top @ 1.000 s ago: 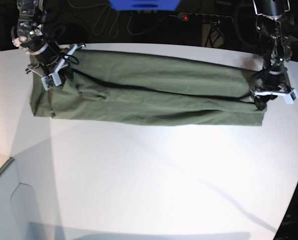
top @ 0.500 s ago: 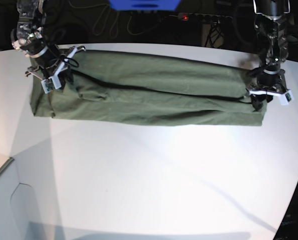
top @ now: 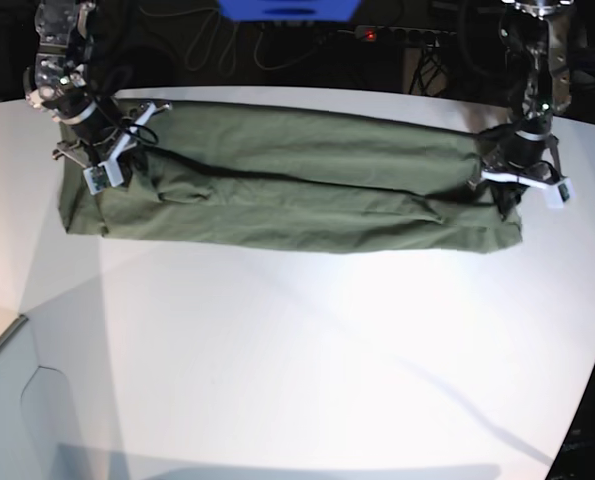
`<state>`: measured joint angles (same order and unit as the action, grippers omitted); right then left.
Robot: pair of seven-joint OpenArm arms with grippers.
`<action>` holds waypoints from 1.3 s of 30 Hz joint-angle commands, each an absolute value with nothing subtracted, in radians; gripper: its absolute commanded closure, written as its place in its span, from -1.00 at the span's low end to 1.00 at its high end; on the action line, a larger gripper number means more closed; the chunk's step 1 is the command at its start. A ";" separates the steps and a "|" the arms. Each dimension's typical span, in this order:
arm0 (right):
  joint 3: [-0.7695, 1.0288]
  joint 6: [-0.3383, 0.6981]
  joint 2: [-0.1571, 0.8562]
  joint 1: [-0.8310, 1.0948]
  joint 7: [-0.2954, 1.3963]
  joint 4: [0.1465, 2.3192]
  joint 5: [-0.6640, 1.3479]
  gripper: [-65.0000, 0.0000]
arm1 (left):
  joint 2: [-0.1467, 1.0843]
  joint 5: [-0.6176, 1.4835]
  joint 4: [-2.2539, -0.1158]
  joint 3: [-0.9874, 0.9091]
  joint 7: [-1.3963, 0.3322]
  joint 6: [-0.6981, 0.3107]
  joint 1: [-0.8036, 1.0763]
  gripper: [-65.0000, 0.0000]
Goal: Layout the t-shirt on the table in an organized manner, then fold the t-shirt properly
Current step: 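Carry the strip end with the left gripper toward the right gripper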
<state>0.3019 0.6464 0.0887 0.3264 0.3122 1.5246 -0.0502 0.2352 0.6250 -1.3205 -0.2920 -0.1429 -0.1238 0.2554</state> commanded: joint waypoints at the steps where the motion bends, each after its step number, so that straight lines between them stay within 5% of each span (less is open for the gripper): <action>1: 0.306 0.657 0.099 0.320 0.292 1.529 -0.041 1.00 | 0.249 0.630 -1.399 -0.292 -0.108 -0.137 0.254 0.99; 10: 0.306 0.657 0.099 0.306 0.288 1.503 -0.041 1.00 | 0.186 0.627 -1.630 -0.088 -0.110 -0.130 0.297 0.99; 17: 0.306 0.657 0.099 0.305 0.288 1.504 -0.041 1.00 | 0.105 0.455 -1.489 0.228 -0.108 -0.128 0.196 0.99; 25: 0.306 0.657 0.099 0.305 0.286 1.504 -0.041 1.00 | -0.008 0.232 -1.385 0.334 -0.108 -0.128 0.162 0.99; 39: 0.306 0.657 0.099 0.286 0.292 1.504 -0.042 1.00 | -0.008 0.232 -1.303 0.433 -0.108 -0.128 0.101 0.99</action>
